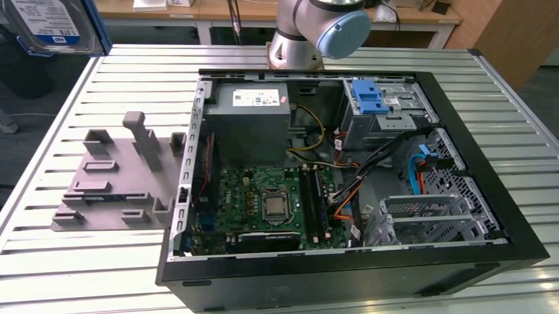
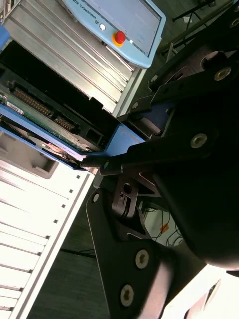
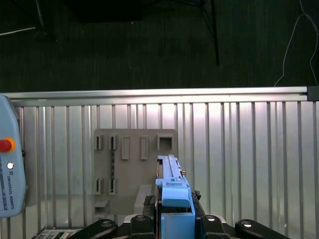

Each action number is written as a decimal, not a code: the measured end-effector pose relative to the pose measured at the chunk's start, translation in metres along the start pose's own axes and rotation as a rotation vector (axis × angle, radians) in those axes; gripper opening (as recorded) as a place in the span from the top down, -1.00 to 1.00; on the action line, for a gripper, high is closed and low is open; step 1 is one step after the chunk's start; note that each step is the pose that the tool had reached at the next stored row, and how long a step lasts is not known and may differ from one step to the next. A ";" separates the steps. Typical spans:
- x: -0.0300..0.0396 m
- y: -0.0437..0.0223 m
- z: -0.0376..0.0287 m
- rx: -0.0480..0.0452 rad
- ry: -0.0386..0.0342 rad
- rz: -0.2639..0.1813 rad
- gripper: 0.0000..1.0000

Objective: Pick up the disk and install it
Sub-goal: 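Pick up the disk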

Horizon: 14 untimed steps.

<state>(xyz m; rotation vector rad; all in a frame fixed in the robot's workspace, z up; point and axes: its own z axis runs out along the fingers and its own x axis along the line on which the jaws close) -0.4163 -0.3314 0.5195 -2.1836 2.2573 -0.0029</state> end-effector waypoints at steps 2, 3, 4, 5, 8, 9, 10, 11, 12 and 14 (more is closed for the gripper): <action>0.0000 -0.0006 0.0000 0.0000 0.0000 0.000 0.27; 0.0000 -0.0009 0.0000 0.0000 0.0000 0.000 0.27; -0.0001 -0.0015 0.0000 -0.0001 0.0000 0.000 0.27; 0.0000 -0.0022 0.0000 -0.0001 0.0000 0.000 0.27; -0.0002 -0.0046 0.0000 0.0000 0.0000 0.000 0.27; -0.0002 -0.0053 0.0000 0.0000 0.0000 0.000 0.27; -0.0002 -0.0061 0.0000 0.0000 0.0000 0.000 0.27; -0.0002 -0.0067 0.0000 0.0000 0.0000 0.000 0.27; -0.0003 -0.0073 0.0000 0.0001 0.0000 0.000 0.27; -0.0003 -0.0084 0.0000 0.0000 0.0000 0.000 0.27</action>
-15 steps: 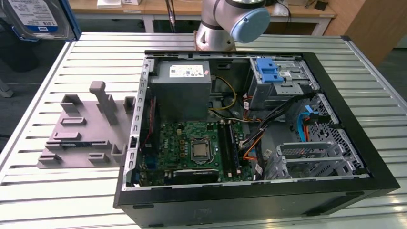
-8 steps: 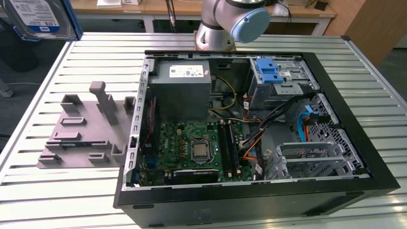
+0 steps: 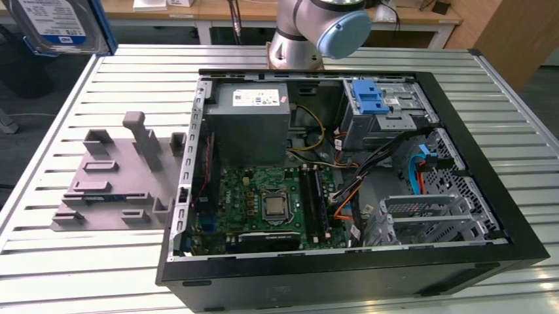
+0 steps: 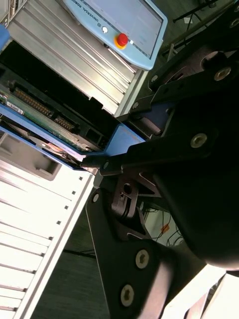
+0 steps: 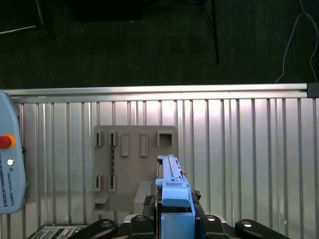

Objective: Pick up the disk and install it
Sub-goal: 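Pick up the disk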

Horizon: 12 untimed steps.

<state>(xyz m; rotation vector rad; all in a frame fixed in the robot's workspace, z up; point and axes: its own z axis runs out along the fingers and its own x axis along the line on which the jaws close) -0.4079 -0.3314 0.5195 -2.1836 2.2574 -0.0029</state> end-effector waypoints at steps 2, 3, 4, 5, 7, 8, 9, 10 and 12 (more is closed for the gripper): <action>0.0000 -0.0010 0.0000 0.0000 0.0000 0.000 0.27; 0.0000 -0.0014 0.0000 0.0001 0.0000 0.000 0.27; 0.0000 -0.0019 0.0000 0.0001 0.0000 0.000 0.27; -0.0001 -0.0025 0.0000 0.0001 0.0000 0.000 0.27; -0.0001 -0.0040 0.0000 0.0000 0.0000 0.000 0.27; -0.0001 -0.0049 0.0000 0.0000 0.0000 0.000 0.27; -0.0002 -0.0060 0.0000 0.0001 0.0000 0.000 0.27; -0.0002 -0.0071 0.0000 0.0001 0.0000 0.000 0.27; -0.0002 -0.0094 0.0001 0.0001 -0.0001 0.000 0.27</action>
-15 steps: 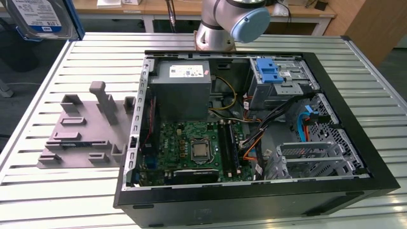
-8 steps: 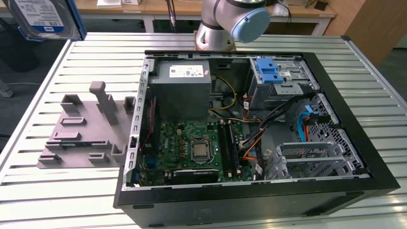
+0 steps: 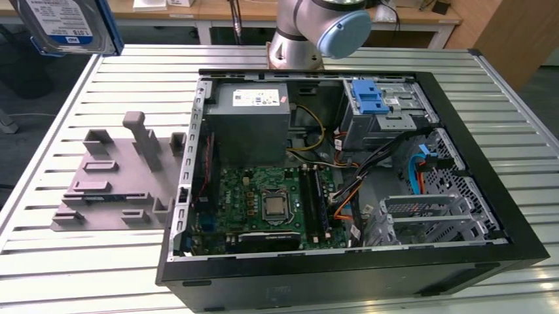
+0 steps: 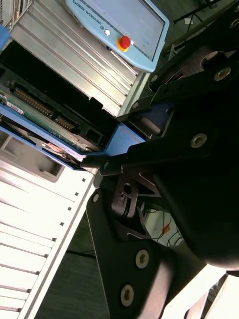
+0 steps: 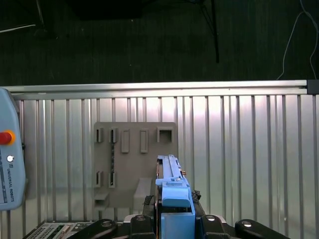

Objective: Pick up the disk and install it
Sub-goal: 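Pick up the disk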

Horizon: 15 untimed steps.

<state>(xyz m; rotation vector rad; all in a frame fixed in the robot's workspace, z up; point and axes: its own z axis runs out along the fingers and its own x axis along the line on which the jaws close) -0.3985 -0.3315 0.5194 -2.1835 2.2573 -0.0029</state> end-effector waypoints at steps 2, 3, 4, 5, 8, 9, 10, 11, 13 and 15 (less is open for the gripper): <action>0.0005 -0.0020 0.0000 -0.0001 0.0001 0.000 0.27; 0.0009 -0.0026 0.0000 -0.0001 0.0000 0.000 0.27; 0.0017 -0.0029 0.0000 -0.0001 0.0001 0.000 0.27; 0.0029 -0.0033 -0.0001 -0.0002 0.0001 0.000 0.27; 0.0071 -0.0042 0.0000 -0.0002 0.0001 0.000 0.27; 0.0083 -0.0044 0.0000 -0.0001 0.0001 0.000 0.27; 0.0089 -0.0046 0.0000 -0.0001 0.0001 0.000 0.27; 0.0093 -0.0049 0.0000 -0.0001 0.0001 0.000 0.27; 0.0098 -0.0062 0.0000 0.0000 0.0000 0.000 0.27; 0.0101 -0.0079 0.0000 0.0000 0.0000 0.000 0.27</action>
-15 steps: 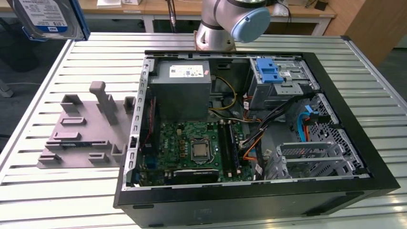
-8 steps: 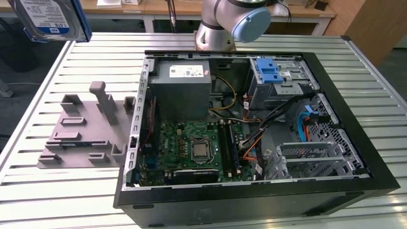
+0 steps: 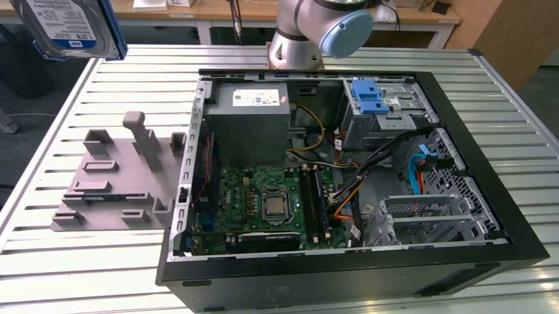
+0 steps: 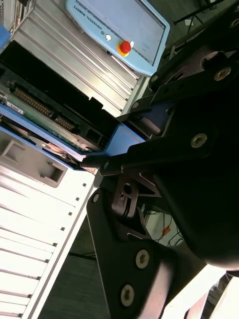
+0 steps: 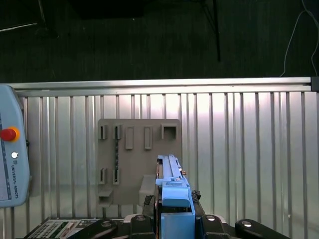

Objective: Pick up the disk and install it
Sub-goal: 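Pick up the disk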

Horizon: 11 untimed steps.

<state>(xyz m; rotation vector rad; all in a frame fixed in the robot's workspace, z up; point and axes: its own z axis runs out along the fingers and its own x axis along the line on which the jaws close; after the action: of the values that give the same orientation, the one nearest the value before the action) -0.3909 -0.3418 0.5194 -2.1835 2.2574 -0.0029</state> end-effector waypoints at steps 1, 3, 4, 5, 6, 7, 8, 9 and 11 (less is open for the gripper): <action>0.0001 -0.0010 0.0000 0.0000 0.0000 0.000 0.27; 0.0002 -0.0030 0.0000 -0.0001 0.0001 0.000 0.27; 0.0003 -0.0040 0.0000 0.0000 0.0001 0.000 0.27; 0.0004 -0.0050 0.0000 -0.0001 0.0001 0.000 0.27; 0.0004 -0.0059 0.0000 0.0000 0.0000 0.000 0.27; 0.0004 -0.0068 0.0000 -0.0001 0.0001 0.000 0.27; 0.0004 -0.0078 0.0000 0.0000 0.0001 0.000 0.27; 0.0004 -0.0088 0.0000 0.0000 0.0001 0.000 0.27; 0.0004 -0.0112 0.0000 -0.0001 0.0001 0.000 0.27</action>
<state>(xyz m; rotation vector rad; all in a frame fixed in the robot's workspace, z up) -0.3798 -0.3426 0.5195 -2.1836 2.2575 -0.0029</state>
